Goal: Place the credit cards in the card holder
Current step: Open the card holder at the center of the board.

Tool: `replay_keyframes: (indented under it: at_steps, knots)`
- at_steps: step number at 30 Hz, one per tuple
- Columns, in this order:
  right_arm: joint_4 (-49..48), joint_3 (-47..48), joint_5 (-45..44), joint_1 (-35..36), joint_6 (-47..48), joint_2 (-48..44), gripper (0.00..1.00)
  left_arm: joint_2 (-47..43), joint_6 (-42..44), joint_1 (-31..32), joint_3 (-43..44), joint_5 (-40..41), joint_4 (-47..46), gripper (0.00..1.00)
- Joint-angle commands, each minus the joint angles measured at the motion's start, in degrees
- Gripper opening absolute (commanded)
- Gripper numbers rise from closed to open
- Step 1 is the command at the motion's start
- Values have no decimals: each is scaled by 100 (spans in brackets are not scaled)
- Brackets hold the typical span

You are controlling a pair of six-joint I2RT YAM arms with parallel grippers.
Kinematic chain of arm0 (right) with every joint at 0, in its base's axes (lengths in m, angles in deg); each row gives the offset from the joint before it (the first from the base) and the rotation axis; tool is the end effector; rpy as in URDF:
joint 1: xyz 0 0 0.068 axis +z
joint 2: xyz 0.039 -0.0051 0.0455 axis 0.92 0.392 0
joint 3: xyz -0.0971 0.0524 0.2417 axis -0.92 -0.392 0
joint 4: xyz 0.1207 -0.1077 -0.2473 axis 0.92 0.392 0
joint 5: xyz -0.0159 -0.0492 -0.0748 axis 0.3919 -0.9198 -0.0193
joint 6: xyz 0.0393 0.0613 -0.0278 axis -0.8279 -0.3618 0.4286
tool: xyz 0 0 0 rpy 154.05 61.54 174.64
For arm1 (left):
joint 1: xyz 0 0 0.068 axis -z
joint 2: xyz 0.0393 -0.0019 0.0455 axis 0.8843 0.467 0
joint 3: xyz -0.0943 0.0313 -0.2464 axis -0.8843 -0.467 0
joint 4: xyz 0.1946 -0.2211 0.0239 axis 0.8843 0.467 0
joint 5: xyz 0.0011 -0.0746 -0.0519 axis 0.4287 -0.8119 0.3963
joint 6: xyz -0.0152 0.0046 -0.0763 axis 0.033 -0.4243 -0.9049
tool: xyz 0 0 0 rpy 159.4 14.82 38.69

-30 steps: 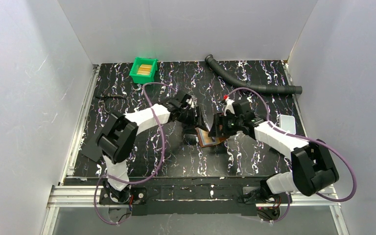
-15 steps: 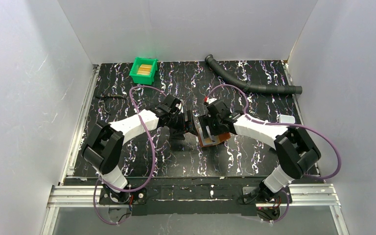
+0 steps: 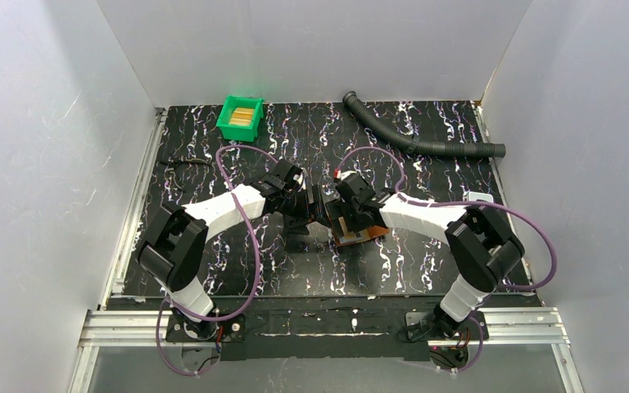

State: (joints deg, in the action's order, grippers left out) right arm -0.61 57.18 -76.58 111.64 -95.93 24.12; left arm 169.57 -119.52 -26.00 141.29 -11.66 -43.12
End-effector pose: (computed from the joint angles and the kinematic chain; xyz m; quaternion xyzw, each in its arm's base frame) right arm 0.2745 0.2523 0.1246 -0.1918 0.9357 0.0598 0.2902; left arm 0.3034 -0.2518 0.1473 -0.0118 0.9305 -0.3424 0.1298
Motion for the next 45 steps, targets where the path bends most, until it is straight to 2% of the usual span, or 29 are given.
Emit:
replay_keyframes:
  at_steps: [1, 5, 8, 11, 14, 17, 27, 32, 36, 40, 45]
  knots:
    - [51, 173, -606, 105, -84, 240, 93, -30, -17, 4, -81, 71, 7, 74]
    - [-25, 119, -536, 125, -56, 319, 92, -26, -35, 9, -88, 73, -7, 74]
    - [-149, 3, -430, 115, -70, 281, 86, -19, -42, 4, -82, 65, -14, 74]
    - [-423, -254, -133, -71, -148, 17, 61, -8, -60, 1, -68, 12, -37, 74]
    - [-732, -585, 440, -420, -188, -295, 42, 67, -101, -1, -67, -144, -144, 73]
    - [-1115, -985, 1339, -911, -193, -595, 37, 151, -143, 3, -65, -249, -228, 72]
    - [-2571, -1917, 3816, -2146, -529, -1078, 28, 462, -311, 167, 155, -548, -506, 70]
    - [-3457, -2395, 4730, -2716, -890, -1106, 30, 592, -354, 179, 241, -619, -595, 69]
    - [-4171, -2706, 5406, -3049, -1185, -977, 37, 734, -389, 178, 305, -714, -660, 67]
    - [-4871, -2930, 5764, -3233, -1596, -872, 38, 837, -547, 185, 262, -1001, -1087, 53]
    - [-5879, -3115, 6006, -3313, -2407, -603, 36, 669, -562, 354, 173, -1094, -1763, 46]
